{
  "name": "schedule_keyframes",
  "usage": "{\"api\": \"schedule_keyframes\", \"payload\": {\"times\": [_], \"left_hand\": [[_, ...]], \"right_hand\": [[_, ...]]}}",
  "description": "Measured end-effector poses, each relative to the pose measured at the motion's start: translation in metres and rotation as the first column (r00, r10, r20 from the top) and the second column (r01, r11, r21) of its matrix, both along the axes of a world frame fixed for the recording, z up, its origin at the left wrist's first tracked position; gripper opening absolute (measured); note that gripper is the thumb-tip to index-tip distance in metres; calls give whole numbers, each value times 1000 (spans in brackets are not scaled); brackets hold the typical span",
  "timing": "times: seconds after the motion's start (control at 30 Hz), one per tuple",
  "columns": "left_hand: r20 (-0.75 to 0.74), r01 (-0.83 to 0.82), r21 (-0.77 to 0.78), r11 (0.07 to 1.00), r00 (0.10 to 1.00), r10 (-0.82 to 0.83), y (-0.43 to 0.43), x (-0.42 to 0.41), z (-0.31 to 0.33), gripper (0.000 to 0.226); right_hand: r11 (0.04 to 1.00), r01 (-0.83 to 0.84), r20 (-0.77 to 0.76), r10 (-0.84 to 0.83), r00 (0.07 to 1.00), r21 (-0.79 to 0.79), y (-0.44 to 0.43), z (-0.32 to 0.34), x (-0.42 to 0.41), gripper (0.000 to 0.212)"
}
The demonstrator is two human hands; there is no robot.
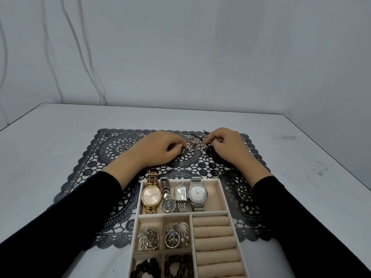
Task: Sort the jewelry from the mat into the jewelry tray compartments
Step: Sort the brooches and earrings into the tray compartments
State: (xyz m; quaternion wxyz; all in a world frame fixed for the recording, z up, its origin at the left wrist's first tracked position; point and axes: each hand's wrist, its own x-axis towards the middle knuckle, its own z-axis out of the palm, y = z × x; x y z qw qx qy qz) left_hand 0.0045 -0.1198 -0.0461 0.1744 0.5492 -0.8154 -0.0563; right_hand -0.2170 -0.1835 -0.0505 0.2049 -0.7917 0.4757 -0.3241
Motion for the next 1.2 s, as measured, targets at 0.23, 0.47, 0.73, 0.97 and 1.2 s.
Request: {"api": "schedule_keyframes", "payload": {"times": [0.23,0.47,0.73,0.97,1.2], "left_hand": [[-64,-37,-19,999,997,36,-6,-6,-4,31],[-141,-92,5,996,986,92,-18,-5,-6,23],[-139,-93,43,995,985,98,-21,-7,-2,20],[-256,-124,58,991,957,135,-18,-6,0,12],[-378,-151,22,988,914,148,-10,-4,5,4]], "right_hand": [[1000,2,-19,-3,1000,-27,-4,5,10,19],[999,7,-230,-18,973,-47,-11,5,26,23],[998,-3,-191,13,981,56,-8,11,26,13],[997,-34,-169,45,985,70,-6,11,26,11],[998,-7,132,-2,991,66,-6,17,26,10]]}}
